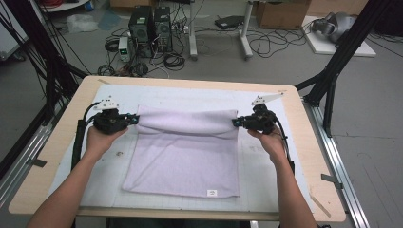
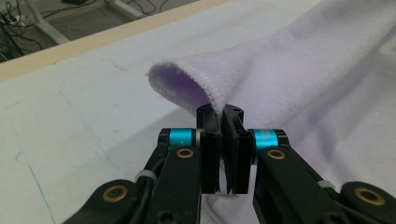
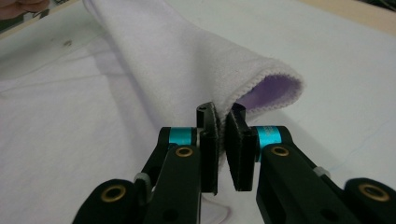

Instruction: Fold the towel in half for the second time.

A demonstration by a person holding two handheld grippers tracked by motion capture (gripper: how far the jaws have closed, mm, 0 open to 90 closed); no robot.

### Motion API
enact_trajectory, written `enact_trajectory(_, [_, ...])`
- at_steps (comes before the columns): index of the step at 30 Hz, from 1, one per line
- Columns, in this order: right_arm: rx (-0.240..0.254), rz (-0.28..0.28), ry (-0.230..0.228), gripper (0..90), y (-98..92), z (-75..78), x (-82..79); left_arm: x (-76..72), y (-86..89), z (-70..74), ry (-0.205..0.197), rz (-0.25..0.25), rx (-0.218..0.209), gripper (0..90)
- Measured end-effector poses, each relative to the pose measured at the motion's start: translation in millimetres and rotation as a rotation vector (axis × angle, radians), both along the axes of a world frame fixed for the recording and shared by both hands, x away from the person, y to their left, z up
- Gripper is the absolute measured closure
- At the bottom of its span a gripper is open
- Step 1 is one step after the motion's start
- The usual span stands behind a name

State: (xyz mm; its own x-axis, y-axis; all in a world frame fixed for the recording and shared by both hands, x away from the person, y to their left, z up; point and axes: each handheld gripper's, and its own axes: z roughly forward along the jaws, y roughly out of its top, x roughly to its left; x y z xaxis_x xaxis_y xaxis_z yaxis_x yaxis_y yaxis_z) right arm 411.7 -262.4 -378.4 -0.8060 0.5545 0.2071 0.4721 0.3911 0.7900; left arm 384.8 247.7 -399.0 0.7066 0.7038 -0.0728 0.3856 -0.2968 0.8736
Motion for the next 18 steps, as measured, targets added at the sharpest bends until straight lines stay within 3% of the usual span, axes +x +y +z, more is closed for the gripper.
enact_trajectory(6, [-0.012,0.029,0.019,84.4,-1.3,-14.9,-29.4,-31.3,6.6,-15.4,0.004,-0.047,-0.008,85.4])
enact_trajectory(9, [-0.023,0.043,0.039,84.4,-1.5,-25.5,-41.2,-41.4,9.0,-25.7,0.026,-0.058,-0.012,85.4])
enact_trajectory(10, [-0.042,0.049,0.069,84.4,-0.9,-29.4,-43.3,-43.3,8.8,-28.7,0.032,-0.063,-0.011,85.3])
enact_trajectory(14, [-0.061,0.045,0.077,83.2,-0.8,-40.7,-48.2,-48.0,9.4,-39.7,0.063,-0.077,-0.001,83.9])
enact_trajectory(16, [-0.053,0.047,0.092,75.2,-1.6,-46.4,-49.0,-47.2,11.2,-40.0,0.074,-0.073,-0.005,78.3])
enact_trajectory(18, [-0.061,0.04,0.097,64.6,-2.1,-46.6,-48.8,-45.4,12.4,-37.1,0.085,-0.068,0.004,65.1])
